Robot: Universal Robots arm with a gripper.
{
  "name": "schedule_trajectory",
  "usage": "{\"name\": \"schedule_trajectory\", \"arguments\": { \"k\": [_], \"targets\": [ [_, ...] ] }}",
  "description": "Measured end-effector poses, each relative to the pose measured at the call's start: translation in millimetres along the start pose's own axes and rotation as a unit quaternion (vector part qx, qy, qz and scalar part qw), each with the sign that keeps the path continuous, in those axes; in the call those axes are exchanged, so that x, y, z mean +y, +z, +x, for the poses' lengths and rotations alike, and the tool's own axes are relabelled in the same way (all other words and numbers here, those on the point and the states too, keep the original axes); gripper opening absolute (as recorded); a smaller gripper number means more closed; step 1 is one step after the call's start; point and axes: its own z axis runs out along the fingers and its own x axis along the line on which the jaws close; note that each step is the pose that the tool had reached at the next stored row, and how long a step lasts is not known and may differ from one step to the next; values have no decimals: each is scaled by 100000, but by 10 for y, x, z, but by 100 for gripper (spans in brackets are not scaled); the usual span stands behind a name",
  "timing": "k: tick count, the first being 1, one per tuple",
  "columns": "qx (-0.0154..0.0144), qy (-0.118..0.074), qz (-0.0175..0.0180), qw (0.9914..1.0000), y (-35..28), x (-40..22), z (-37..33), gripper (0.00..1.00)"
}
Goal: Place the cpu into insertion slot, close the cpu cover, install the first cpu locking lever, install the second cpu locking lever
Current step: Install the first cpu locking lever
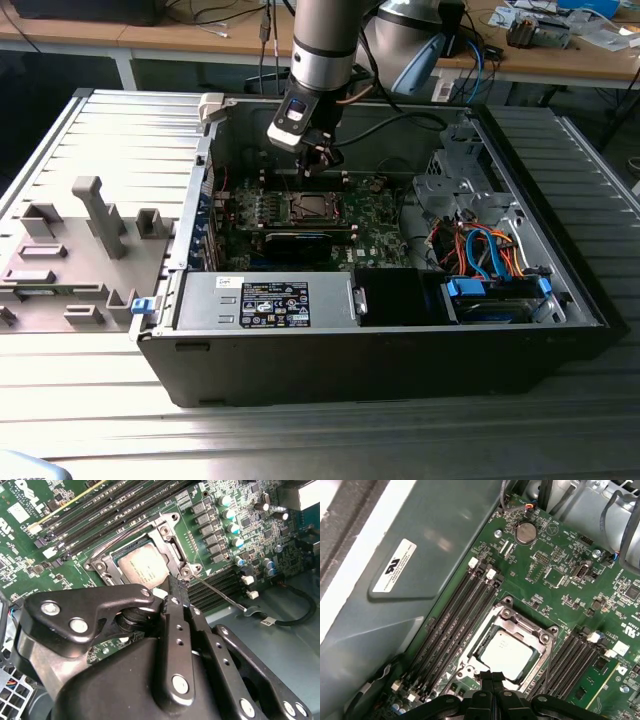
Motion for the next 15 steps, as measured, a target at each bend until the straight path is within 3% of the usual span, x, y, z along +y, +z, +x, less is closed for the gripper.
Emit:
{"name": "schedule_trajectory", "arguments": {
  "k": [15],
  "targets": [
    [-50,-1441,83,99990,0,0,0,11]
  ]
}}
